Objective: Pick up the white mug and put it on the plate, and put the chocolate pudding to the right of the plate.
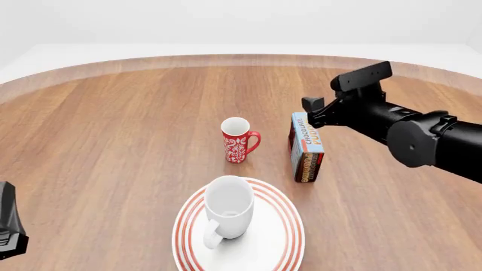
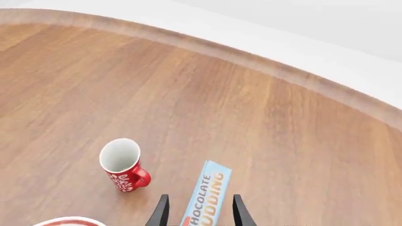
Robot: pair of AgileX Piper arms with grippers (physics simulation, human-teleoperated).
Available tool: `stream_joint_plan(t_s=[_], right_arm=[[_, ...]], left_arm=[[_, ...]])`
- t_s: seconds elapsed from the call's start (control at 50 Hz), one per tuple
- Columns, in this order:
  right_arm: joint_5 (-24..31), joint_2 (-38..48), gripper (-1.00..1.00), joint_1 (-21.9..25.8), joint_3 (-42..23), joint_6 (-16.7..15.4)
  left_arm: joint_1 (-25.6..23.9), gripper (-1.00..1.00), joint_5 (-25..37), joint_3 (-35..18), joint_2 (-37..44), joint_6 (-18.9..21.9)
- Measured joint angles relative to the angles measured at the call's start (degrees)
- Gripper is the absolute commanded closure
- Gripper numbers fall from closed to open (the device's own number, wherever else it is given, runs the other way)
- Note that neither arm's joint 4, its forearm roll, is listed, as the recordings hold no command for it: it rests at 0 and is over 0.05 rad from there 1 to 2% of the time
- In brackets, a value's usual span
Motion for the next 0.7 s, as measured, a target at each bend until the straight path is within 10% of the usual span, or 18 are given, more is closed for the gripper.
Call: stream_joint_plan(t_s=[0.7], right_arm=[[4.2, 4.8, -1.00, -1.3, -4.3, 7.0]], left_arm=[[-0.2, -1.00, 0.0, 0.0, 0.0, -0.1]])
